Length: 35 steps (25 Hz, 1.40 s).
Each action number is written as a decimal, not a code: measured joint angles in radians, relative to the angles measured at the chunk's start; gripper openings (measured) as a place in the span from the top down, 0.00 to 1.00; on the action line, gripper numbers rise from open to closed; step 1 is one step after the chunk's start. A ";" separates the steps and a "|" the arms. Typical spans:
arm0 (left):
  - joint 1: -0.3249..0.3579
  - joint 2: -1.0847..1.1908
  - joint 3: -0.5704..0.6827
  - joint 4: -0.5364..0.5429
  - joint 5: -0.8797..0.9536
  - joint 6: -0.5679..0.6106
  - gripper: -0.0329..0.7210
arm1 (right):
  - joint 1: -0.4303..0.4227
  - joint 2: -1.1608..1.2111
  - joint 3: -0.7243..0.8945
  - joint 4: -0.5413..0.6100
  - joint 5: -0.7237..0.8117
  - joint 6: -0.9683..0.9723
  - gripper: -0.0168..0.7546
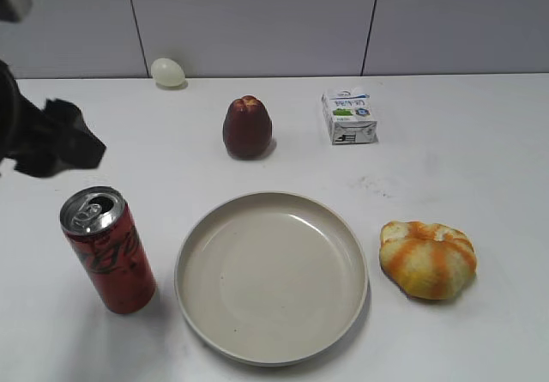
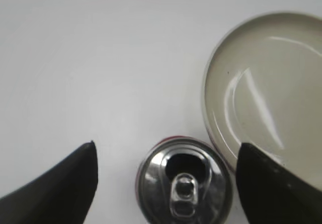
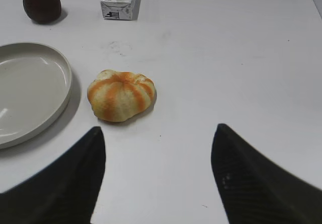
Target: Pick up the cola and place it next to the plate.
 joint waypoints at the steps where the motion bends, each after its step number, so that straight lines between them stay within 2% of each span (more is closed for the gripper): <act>1: 0.027 -0.010 -0.032 0.000 0.037 0.019 0.08 | 0.000 0.000 0.000 0.000 0.000 0.000 0.29; 5: 0.184 -0.039 -0.125 -0.012 0.148 0.121 0.08 | 0.000 0.000 0.000 0.000 0.000 0.001 0.29; 10: 0.441 -0.075 -0.140 -0.044 0.268 0.196 0.09 | 0.000 0.000 0.000 0.000 0.000 0.001 0.29; 13: 0.532 -0.135 -0.122 -0.046 0.310 0.206 0.10 | 0.000 0.000 0.000 0.000 0.000 0.001 0.29; 20: 0.549 -0.400 0.070 -0.102 0.322 0.210 0.13 | 0.000 0.000 0.000 0.000 0.000 0.001 0.29; 26: 0.549 -0.712 0.233 -0.102 0.332 0.212 0.17 | 0.000 0.000 0.000 0.000 0.000 0.001 0.29; 35: 0.549 -0.998 0.318 -0.102 0.372 0.212 0.18 | 0.000 0.000 0.000 0.000 0.000 0.001 0.29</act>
